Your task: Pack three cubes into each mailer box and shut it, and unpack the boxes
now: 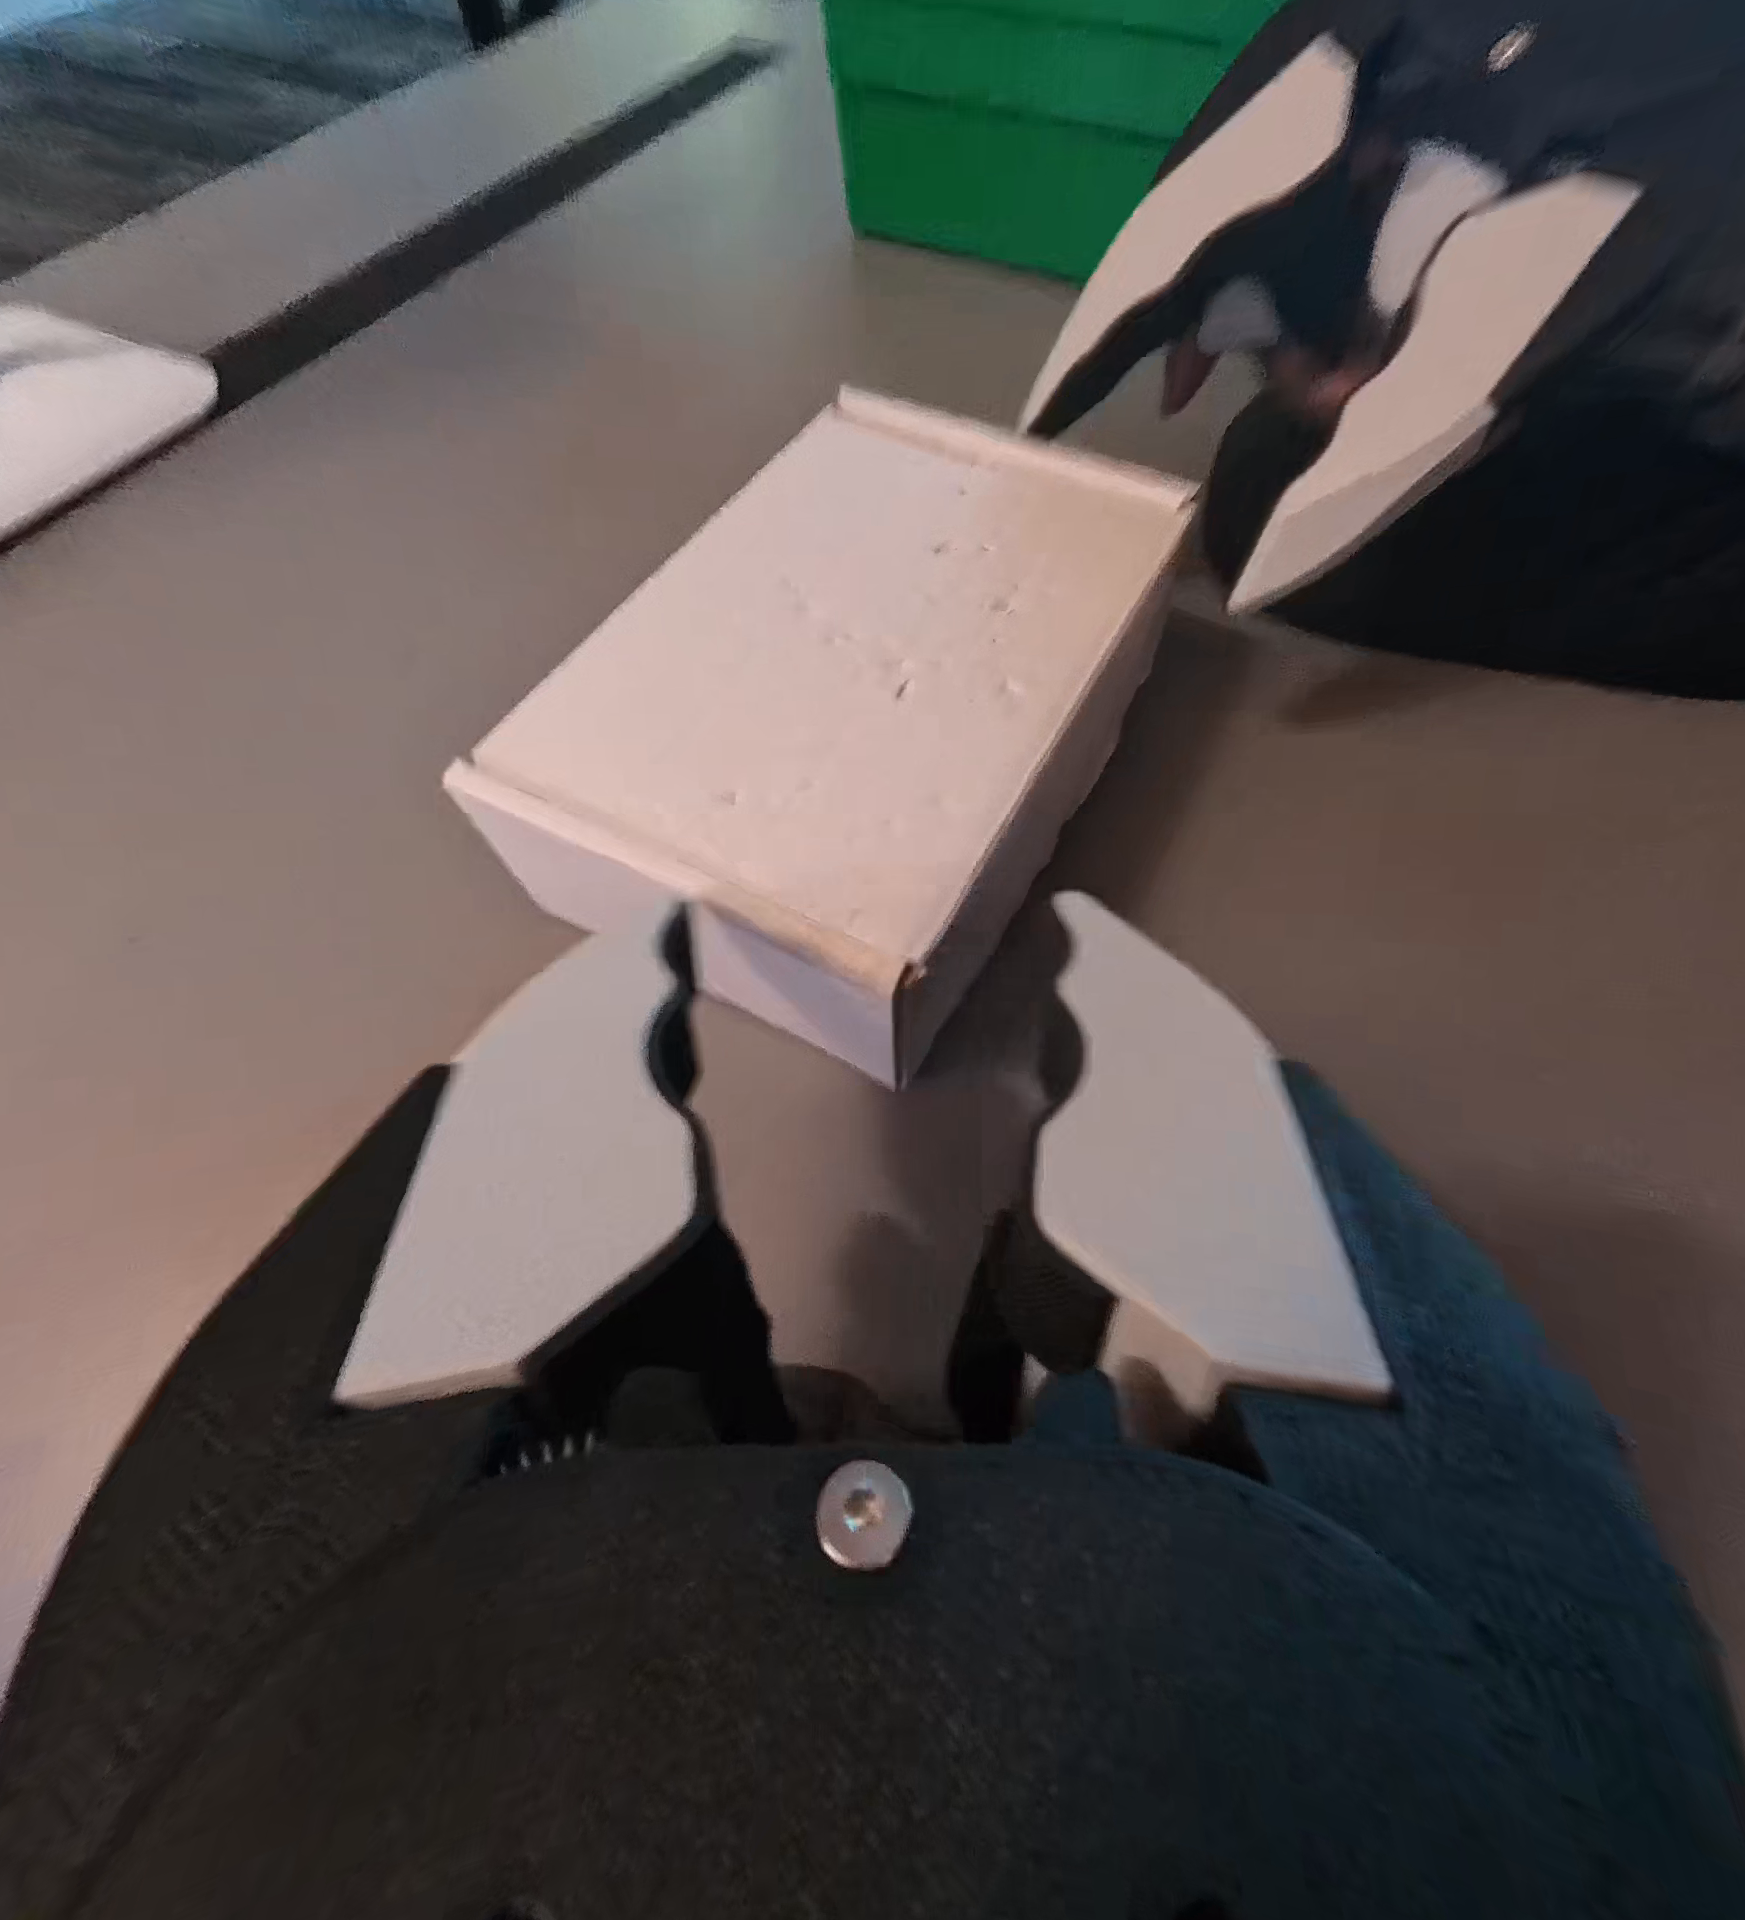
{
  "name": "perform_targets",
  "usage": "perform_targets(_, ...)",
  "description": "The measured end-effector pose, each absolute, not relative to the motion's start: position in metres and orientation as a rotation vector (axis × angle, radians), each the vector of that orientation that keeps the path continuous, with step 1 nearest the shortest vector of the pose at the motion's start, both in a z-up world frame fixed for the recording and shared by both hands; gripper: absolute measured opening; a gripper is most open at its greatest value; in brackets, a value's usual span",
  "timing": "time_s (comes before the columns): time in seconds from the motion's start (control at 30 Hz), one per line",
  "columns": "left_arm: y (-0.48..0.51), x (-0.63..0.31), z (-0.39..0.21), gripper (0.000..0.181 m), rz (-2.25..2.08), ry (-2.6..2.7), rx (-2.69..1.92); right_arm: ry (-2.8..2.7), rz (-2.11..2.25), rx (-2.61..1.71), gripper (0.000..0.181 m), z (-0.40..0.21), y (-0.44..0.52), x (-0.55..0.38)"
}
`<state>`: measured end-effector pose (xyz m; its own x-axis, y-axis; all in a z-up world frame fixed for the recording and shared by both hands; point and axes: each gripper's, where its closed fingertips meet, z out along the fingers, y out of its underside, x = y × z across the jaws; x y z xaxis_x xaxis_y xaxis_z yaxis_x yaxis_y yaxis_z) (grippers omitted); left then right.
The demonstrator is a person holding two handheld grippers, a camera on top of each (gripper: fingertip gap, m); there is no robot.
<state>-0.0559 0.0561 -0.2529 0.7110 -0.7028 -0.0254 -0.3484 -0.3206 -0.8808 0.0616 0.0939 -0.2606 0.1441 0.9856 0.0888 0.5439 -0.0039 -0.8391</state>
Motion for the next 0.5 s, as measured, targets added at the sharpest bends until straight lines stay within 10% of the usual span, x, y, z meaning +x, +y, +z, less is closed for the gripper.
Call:
perform_targets(0.03,0.056,-0.055,-0.243,0.084,-0.489,0.789,-1.866,-1.484,0.754,-1.638,0.078,-0.255,0.094,0.061)
perform_targets(0.17,0.059,-0.077,-0.181,0.123,-0.601,0.522,-1.481,-1.494,0.678,-1.494,0.134,-0.228,0.106,0.057)
perform_targets(0.5,0.06,-0.09,-0.166,0.132,-0.581,0.447,-1.375,-2.109,0.504,-1.598,0.146,-0.23,0.096,0.006)
